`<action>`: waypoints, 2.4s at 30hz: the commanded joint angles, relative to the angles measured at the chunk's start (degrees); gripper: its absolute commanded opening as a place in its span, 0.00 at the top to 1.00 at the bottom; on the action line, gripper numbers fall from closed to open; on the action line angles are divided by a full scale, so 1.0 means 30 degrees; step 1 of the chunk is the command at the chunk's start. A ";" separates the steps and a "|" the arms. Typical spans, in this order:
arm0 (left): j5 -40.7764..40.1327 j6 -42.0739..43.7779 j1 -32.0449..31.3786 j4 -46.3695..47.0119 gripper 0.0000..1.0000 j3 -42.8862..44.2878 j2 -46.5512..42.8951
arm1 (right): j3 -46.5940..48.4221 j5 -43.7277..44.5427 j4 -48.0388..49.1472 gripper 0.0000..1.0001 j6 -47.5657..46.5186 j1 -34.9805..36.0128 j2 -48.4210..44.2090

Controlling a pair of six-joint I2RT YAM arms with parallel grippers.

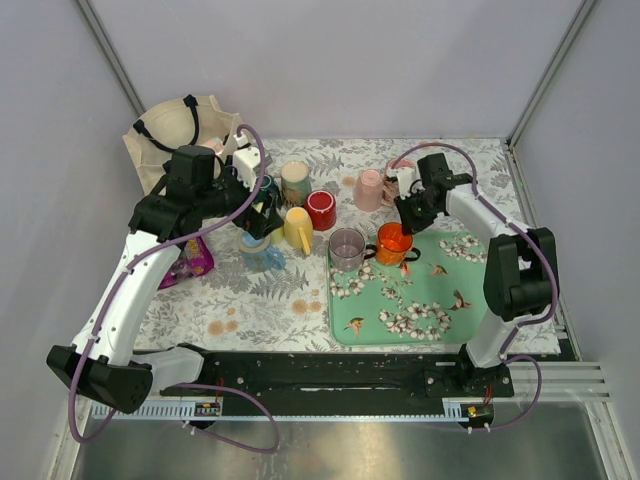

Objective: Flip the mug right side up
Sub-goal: Turn over the cup at the center of the board.

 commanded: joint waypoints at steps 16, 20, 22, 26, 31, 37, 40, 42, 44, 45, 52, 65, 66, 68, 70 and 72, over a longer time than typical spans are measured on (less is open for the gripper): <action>0.0836 -0.0193 0.0023 0.0295 0.01 0.0746 -0.0241 | 0.4153 -0.0470 -0.1454 0.53 -0.1639 0.0963 -0.0441; 0.1069 0.0129 -0.0124 0.0236 0.01 0.0572 -0.0125 | 0.5446 -0.1233 -0.1606 0.49 -0.2106 0.0875 -0.0647; 0.1012 0.0275 -0.0124 0.0236 0.01 0.0629 -0.0007 | 0.5827 -0.1409 -0.1225 0.48 -0.2604 0.0758 -0.0384; 0.0836 0.0684 -0.0124 0.0002 0.01 0.1009 0.0198 | 0.6909 -0.1528 -0.0551 0.47 -0.3776 0.0641 0.0814; 0.0514 0.1242 -0.0095 -0.0262 0.01 0.1479 0.0549 | 0.9165 -0.1030 -0.0375 0.46 -0.3252 0.0523 0.2662; 0.0455 0.1506 -0.0037 -0.0262 0.02 0.1070 0.0229 | 0.9725 -0.0971 -0.0052 0.42 -0.2635 0.0494 0.3542; 0.0308 0.1594 -0.0007 -0.0379 0.02 0.0835 -0.0064 | 0.9550 -0.0824 -0.0081 0.40 -0.2956 0.0523 0.3806; 0.0279 0.1798 -0.0007 -0.0525 0.02 0.0689 -0.0240 | 0.9490 -0.1028 -0.0314 0.38 -0.3452 0.0494 0.4069; 0.0220 0.2003 -0.0007 -0.0730 0.01 0.0571 -0.0445 | 0.9520 -0.1380 -0.0579 0.35 -0.4681 0.0494 0.4392; 0.0278 0.2062 -0.0007 -0.0876 0.01 0.0484 -0.0562 | 0.9520 -0.1352 -0.0521 0.33 -0.5005 0.0494 0.4567; 0.0250 0.2501 0.0256 -0.1316 0.01 0.0073 -0.1178 | 1.2064 -0.0708 -0.1251 0.30 -0.5916 0.0494 0.7376; 0.0572 0.2737 0.0696 -0.1376 0.01 0.0131 -0.1091 | 1.8336 -0.1233 -0.5703 0.34 -0.6268 0.0523 1.1364; 0.0630 0.2737 0.0696 -0.1346 0.01 0.0102 -0.1062 | 1.8367 -0.1408 -0.5996 0.35 -0.6239 0.0494 1.1511; 0.0689 0.2708 0.0667 -0.1346 0.01 0.0131 -0.1061 | 1.8106 -0.1731 -0.6262 0.38 -0.6094 0.0494 1.1541; 0.0747 0.2707 0.0667 -0.1346 0.01 0.0044 -0.1061 | 1.7725 -0.1966 -0.6293 0.39 -0.5684 0.0494 1.1454; 0.0835 0.2649 0.0667 -0.1230 0.01 -0.0044 -0.1061 | 1.7461 -0.2055 -0.6263 0.40 -0.5216 0.0494 1.1453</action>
